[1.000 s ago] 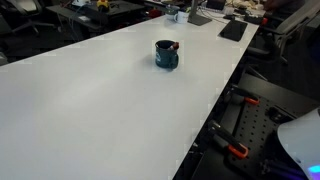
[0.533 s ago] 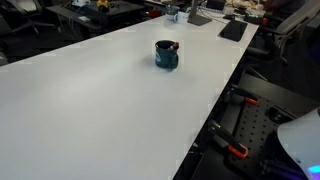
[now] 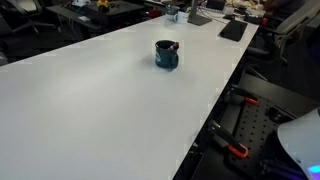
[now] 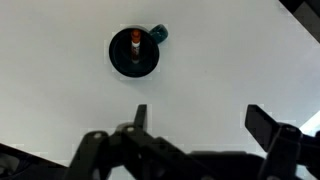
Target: Put the sharpie on the table
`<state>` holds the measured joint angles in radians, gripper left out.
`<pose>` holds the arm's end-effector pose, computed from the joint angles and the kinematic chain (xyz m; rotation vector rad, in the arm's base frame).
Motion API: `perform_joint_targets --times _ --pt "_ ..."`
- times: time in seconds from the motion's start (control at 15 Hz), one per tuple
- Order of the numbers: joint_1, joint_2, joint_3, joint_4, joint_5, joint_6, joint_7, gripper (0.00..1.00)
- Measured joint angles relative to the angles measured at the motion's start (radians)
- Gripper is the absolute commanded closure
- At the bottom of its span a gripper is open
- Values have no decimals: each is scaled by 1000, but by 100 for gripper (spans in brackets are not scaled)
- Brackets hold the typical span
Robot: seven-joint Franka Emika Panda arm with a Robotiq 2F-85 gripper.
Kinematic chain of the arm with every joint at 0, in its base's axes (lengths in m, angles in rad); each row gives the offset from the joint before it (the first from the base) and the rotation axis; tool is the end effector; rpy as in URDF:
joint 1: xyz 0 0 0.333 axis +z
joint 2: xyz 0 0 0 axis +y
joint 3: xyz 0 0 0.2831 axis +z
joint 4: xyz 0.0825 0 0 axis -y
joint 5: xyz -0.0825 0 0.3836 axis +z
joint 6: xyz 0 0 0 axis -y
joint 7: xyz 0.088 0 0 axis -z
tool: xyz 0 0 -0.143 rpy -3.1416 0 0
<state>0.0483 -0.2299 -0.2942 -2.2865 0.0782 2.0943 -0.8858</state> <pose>0.4744 -0.1120 0.3776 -2.8995 -0.9098 -0.1436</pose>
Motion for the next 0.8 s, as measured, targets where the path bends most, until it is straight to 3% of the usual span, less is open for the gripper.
perform_joint_targets --times 0.53,0.8 --pt "-68 195 20 55 141 -15 -168 0" --pt "-115 288 48 83 160 -15 -192 0"
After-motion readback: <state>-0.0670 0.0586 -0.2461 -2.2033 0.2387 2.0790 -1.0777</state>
